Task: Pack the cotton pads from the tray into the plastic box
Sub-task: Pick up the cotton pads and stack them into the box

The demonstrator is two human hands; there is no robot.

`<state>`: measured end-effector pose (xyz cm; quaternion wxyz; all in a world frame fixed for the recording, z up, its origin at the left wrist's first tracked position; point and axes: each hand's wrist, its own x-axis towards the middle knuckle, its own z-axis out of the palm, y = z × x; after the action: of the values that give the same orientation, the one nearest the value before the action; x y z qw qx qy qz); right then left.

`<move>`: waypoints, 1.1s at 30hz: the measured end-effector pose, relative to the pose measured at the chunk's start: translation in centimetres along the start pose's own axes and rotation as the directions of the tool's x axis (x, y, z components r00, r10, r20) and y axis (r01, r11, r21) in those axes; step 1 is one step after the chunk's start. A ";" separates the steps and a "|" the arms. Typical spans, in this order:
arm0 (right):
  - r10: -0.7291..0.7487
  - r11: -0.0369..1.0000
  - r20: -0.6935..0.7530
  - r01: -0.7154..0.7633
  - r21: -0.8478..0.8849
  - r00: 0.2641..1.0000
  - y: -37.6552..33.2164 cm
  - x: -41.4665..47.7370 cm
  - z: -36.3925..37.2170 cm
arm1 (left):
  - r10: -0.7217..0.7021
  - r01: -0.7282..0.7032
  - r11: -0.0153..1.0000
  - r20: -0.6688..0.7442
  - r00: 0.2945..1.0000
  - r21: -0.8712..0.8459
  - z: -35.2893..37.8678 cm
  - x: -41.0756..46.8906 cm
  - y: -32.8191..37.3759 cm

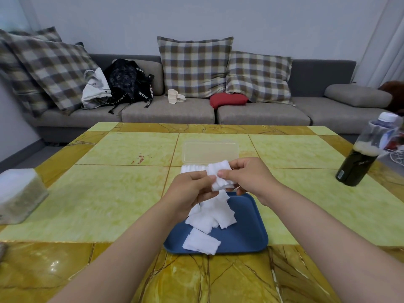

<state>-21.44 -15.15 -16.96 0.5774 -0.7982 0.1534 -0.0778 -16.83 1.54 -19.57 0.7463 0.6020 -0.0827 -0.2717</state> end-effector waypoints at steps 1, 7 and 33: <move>0.002 1.000 -0.024 -0.002 -0.004 1.000 0.1 0.0 0.0 | -0.004 0.004 1.000 -0.013 1.000 0.002 -0.1 0.0 -0.1; 0.022 0.999 -0.167 -0.030 -0.044 0.986 0.2 0.1 0.1 | -0.076 0.063 0.988 -0.086 0.993 -0.144 -0.1 0.2 -0.2; -0.017 0.887 0.021 0.024 -0.462 1.000 1.7 0.8 0.5 | -0.024 0.022 1.000 -0.268 0.963 -0.009 -1.5 0.9 -0.2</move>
<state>-20.79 -15.42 -18.77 0.3714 -0.9148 0.1544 -0.0386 -15.42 2.35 -20.34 0.7492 0.6319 0.0269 -0.1965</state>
